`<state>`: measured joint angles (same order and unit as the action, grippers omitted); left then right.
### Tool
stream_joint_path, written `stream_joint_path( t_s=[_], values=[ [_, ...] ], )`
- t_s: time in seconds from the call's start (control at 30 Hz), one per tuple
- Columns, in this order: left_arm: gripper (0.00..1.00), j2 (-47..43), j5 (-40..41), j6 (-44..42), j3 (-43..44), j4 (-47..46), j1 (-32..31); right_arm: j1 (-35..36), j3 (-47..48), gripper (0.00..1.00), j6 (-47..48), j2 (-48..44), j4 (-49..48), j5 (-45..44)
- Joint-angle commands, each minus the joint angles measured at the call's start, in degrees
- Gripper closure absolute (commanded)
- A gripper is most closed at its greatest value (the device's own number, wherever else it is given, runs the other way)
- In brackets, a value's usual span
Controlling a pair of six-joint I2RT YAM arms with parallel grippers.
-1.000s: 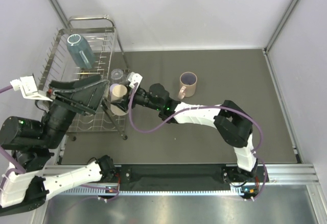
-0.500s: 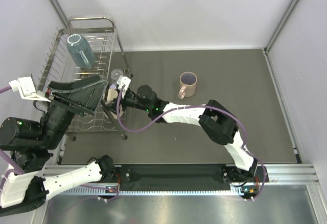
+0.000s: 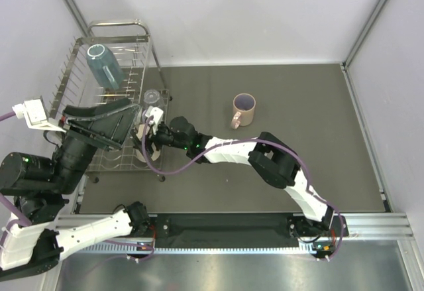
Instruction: Load the cups into the dish rack
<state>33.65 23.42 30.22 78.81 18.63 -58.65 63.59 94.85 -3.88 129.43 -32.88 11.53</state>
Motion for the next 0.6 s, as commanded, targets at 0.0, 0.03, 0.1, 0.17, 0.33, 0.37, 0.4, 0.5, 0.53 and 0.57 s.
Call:
stream_joint_path(
  t_s=[0.0,0.03,0.1,0.17,0.33,0.37,0.4,0.5,0.53,0.57],
  values=[
    [0.01,0.5,-0.3,0.2,1.3,0.5,-0.1,1.1,3.2,0.92,0.6,0.9,-1.8,-0.8],
    [0.01,0.5,-0.2,0.3,1.4,0.7,-0.1,1.2,3.3,0.92,0.5,1.3,-1.7,-0.8],
    [0.01,0.4,-0.2,0.3,1.6,1.1,-0.1,1.4,3.7,0.89,0.6,1.9,-1.0,-1.0],
    [0.01,0.3,0.1,0.5,1.6,1.4,-0.1,1.5,4.7,0.85,1.1,2.4,0.3,-1.2],
    [0.01,0.1,0.3,1.0,1.7,1.9,-0.1,2.0,5.5,0.59,1.0,3.1,1.9,-1.6],
    [0.01,0.1,0.2,1.2,1.8,2.0,-0.1,2.1,5.4,0.57,0.9,3.2,1.9,-1.6],
    [0.01,0.2,0.2,1.2,1.8,2.1,-0.1,2.1,5.4,0.51,0.8,3.0,1.9,-1.9],
    [0.01,0.2,0.2,1.6,2.0,2.5,-0.1,2.3,5.1,0.38,0.5,2.6,1.6,-2.6],
    [0.01,0.3,0.3,1.7,2.0,2.7,-0.1,2.5,4.9,0.35,0.5,2.5,1.5,-2.8],
    [0.01,0.3,0.4,1.9,1.9,2.8,-0.1,2.5,4.9,0.28,0.4,2.3,1.5,-2.9]
  ],
)
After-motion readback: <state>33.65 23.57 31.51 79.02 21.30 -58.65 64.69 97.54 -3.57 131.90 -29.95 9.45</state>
